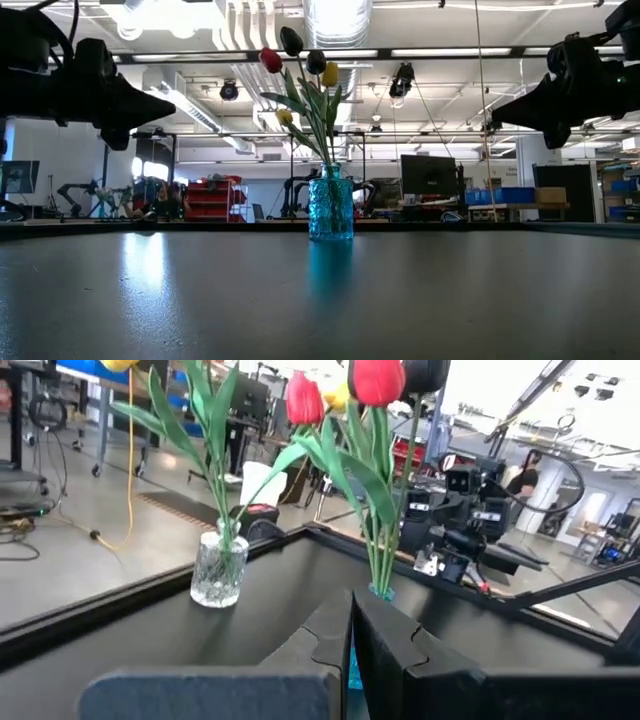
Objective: Sort flowers into vase by color
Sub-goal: Return to Home Position
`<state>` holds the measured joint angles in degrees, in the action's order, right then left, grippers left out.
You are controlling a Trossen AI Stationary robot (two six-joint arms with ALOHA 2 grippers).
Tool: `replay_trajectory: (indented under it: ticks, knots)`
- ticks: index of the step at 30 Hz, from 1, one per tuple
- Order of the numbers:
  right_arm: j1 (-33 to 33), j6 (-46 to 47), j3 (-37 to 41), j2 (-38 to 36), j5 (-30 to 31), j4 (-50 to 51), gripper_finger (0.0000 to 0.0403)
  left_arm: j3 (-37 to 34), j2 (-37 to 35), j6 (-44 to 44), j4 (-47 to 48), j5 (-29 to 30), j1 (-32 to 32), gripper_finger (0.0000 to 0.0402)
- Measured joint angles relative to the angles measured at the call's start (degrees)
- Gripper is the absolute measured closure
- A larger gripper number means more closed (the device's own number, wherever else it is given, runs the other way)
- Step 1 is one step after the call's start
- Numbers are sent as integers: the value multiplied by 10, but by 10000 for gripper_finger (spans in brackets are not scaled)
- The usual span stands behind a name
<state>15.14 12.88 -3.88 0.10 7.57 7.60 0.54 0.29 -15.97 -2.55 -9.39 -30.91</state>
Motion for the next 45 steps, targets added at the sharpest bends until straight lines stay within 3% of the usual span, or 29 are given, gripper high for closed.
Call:
replay_trajectory:
  ticks: [6, 12, 25, 45]
  knots:
    - [0, 57, -1, 14, 0, 4, 393, 0, 35, -56, 1, -1, 0, 401]
    - [0, 61, -2, 24, 0, 7, 393, 1, 73, -188, 2, -1, 0, 401]
    - [0, 62, -2, 26, 0, 7, 393, 1, 123, -191, 0, -1, 0, 401]
    - [0, 62, -2, 26, 0, 7, 394, 1, 144, -191, -3, -2, 0, 402]
